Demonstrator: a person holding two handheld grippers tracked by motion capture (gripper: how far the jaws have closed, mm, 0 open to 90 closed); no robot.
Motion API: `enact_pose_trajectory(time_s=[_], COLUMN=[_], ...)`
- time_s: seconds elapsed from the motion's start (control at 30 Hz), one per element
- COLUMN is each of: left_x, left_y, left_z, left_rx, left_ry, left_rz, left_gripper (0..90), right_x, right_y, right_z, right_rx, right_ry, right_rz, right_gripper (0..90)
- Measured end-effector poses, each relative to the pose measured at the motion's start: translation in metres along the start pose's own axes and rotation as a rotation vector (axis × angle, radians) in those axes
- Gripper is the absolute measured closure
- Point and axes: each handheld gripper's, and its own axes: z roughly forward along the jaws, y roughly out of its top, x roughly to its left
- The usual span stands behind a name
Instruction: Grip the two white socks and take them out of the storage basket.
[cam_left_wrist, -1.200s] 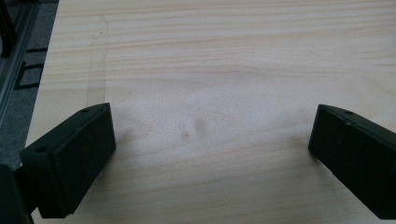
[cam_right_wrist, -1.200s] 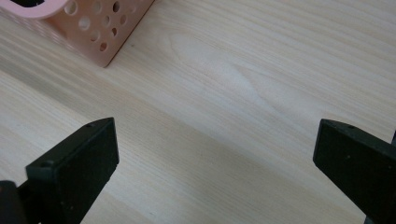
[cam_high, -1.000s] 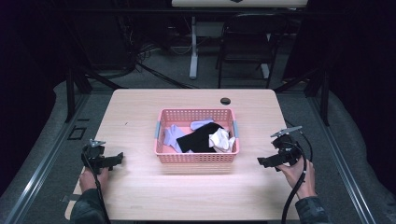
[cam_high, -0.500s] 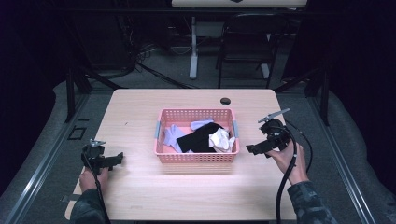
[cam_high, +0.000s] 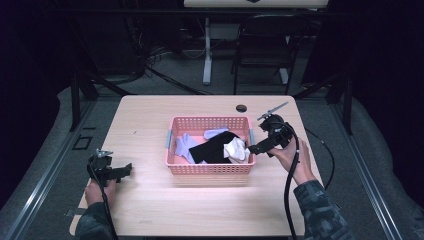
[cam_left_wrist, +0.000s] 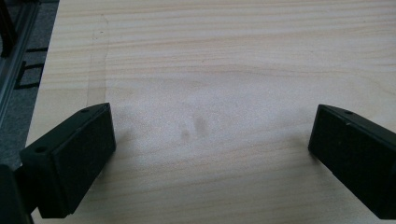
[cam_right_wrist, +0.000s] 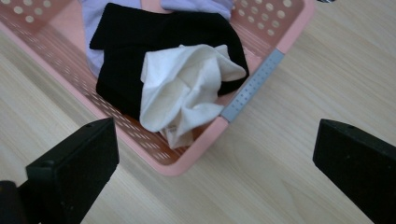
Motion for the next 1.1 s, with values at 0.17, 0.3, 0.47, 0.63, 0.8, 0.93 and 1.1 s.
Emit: enact_pose_trajectory(time_s=[0.17, 0.3, 0.47, 0.63, 0.8, 0.93, 1.1], left_x=[0.000, 0.000, 0.000, 0.000, 0.000, 0.000, 0.000], left_y=[0.000, 0.000, 0.000, 0.000, 0.000, 0.000, 0.000], left_z=[0.000, 0.000, 0.000, 0.000, 0.000, 0.000, 0.000], left_rx=[0.000, 0.000, 0.000, 0.000, 0.000, 0.000, 0.000], left_ry=[0.000, 0.000, -0.001, -0.001, -0.001, -0.001, -0.001], left_rz=[0.000, 0.001, 0.001, 0.001, 0.001, 0.001, 0.001], left_gripper=[0.5, 0.5, 0.5, 0.5, 0.5, 0.5, 0.5], right_x=[0.007, 0.013, 0.019, 0.024, 0.028, 0.028, 0.027], right_y=[0.015, 0.025, 0.038, 0.045, 0.050, 0.049, 0.047], right_z=[0.007, 0.017, 0.034, 0.058, 0.083, 0.101, 0.104], right_rx=[0.015, 0.024, 0.050, 0.090, 0.143, 0.206, 0.221], right_ry=[0.010, 0.030, 0.072, 0.071, 0.066, 0.051, 0.074], right_rz=[-0.028, -0.034, -0.028, -0.025, -0.016, -0.008, 0.021], right_gripper=[1.0, 4.9, 13.6, 20.1, 22.2, 29.8, 52.6])
